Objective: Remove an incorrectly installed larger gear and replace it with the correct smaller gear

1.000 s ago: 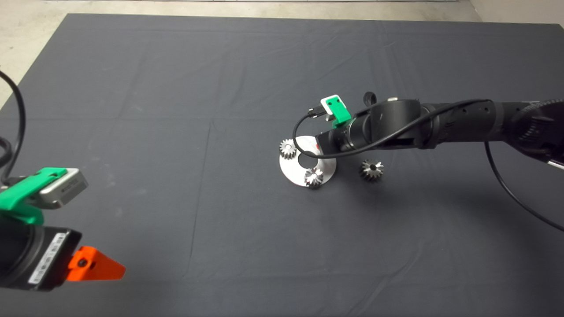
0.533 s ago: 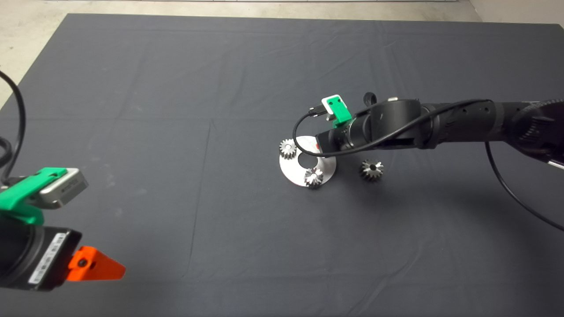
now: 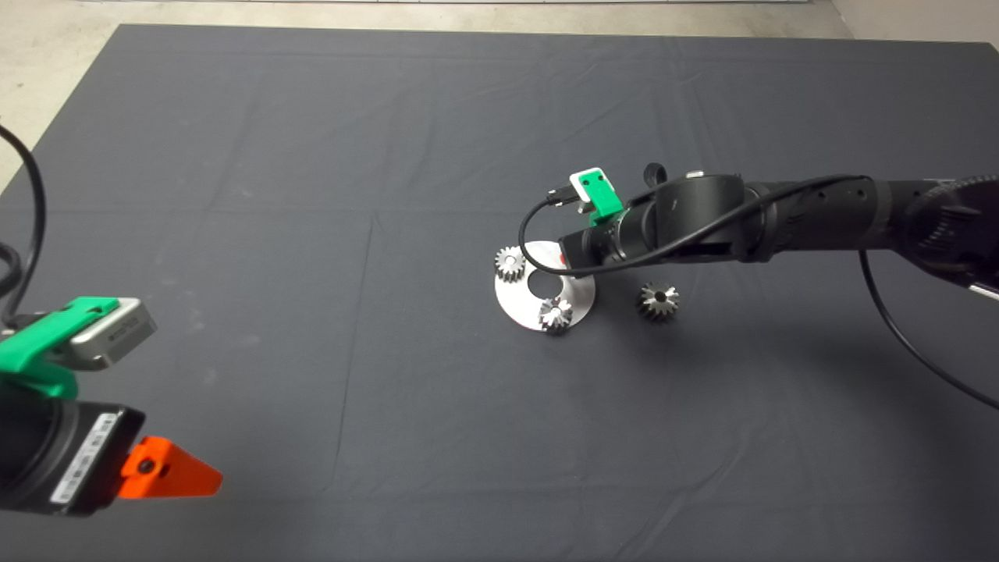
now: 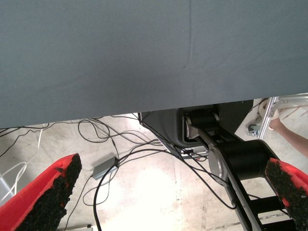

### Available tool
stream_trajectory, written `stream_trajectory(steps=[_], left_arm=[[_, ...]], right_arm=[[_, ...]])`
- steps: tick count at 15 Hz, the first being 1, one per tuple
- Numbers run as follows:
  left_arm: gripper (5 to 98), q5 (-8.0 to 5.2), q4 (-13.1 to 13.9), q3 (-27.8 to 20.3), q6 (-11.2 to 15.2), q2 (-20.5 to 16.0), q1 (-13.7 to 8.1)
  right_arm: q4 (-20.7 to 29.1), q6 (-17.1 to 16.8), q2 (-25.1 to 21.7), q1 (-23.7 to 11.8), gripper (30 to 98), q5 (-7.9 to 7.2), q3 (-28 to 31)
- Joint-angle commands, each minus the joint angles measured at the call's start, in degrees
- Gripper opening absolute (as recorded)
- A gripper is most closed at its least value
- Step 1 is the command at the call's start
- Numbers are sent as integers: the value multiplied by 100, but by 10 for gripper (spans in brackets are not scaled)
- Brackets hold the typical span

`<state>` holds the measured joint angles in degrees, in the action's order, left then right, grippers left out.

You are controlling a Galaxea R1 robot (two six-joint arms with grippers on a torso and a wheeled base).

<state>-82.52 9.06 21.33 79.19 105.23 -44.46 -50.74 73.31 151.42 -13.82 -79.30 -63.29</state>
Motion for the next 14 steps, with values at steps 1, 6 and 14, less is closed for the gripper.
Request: stream_trajectory(steps=[1,6,14], left_arm=[[982,-10,105,-87,-9,-6,-46],[982,-10,105,-87,-9,-6,-46],[982,-10,105,-87,-9,-6,-37]], right_arm=[[-42,-1,7,-139,388,-24,-6],[-42,-1,8,-148,388,-33,29],[-42,7,16,-148,402,-59,38]])
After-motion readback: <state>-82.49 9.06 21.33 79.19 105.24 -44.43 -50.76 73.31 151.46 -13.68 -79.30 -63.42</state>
